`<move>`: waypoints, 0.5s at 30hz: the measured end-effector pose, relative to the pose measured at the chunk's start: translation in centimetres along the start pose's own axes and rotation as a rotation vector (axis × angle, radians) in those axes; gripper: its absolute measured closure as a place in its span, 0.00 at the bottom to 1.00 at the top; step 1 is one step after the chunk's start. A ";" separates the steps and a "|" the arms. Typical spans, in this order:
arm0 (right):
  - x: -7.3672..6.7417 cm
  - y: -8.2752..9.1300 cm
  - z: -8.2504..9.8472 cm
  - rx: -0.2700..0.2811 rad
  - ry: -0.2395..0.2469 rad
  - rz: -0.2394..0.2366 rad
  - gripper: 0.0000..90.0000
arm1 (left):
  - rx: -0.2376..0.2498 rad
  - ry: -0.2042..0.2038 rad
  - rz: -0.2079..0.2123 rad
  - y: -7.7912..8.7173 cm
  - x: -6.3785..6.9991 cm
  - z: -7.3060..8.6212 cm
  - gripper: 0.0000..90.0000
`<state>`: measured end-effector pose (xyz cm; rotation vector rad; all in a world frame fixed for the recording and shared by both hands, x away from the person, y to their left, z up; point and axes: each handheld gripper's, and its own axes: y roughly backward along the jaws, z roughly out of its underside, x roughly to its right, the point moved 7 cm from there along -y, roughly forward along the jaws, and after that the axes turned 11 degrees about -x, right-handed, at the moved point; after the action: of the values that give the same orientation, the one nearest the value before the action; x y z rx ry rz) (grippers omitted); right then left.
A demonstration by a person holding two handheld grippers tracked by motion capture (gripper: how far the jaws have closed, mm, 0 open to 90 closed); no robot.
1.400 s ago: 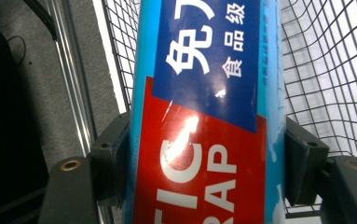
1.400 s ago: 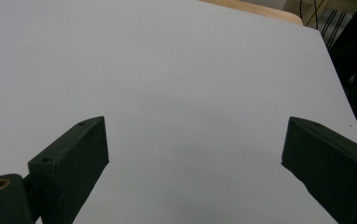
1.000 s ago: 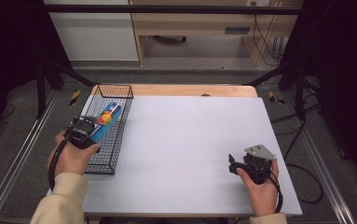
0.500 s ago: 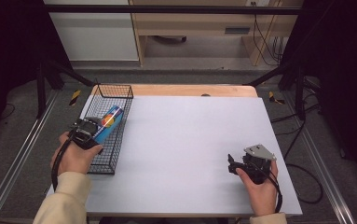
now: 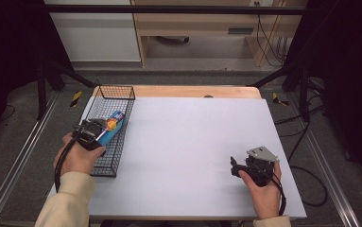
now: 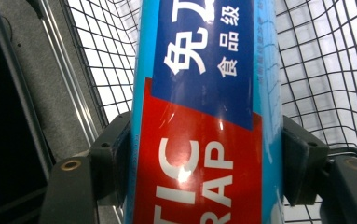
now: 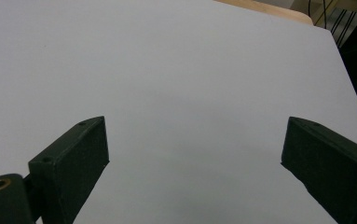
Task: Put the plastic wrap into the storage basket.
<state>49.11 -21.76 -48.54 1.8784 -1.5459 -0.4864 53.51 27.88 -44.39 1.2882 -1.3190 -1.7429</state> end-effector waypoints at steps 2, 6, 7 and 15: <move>0.0 0.0 0.0 0.002 -0.001 0.000 0.08 | -0.001 -0.002 -0.007 0.0 0.0 -0.1 0.35; 0.1 0.0 0.1 -0.003 -0.002 0.000 0.08 | -0.003 -0.006 -0.012 0.0 0.0 -0.1 0.35; 0.1 0.1 0.1 -0.002 -0.002 0.000 0.08 | 0.000 -0.006 -0.014 0.0 0.1 -0.1 0.35; -0.1 0.0 0.1 -0.007 0.005 -0.005 0.08 | 0.003 -0.013 -0.056 0.0 0.3 -0.2 0.34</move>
<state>48.99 -21.68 -48.62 1.8771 -1.5349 -0.4887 53.60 27.51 -44.49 1.3291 -1.3047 -1.7903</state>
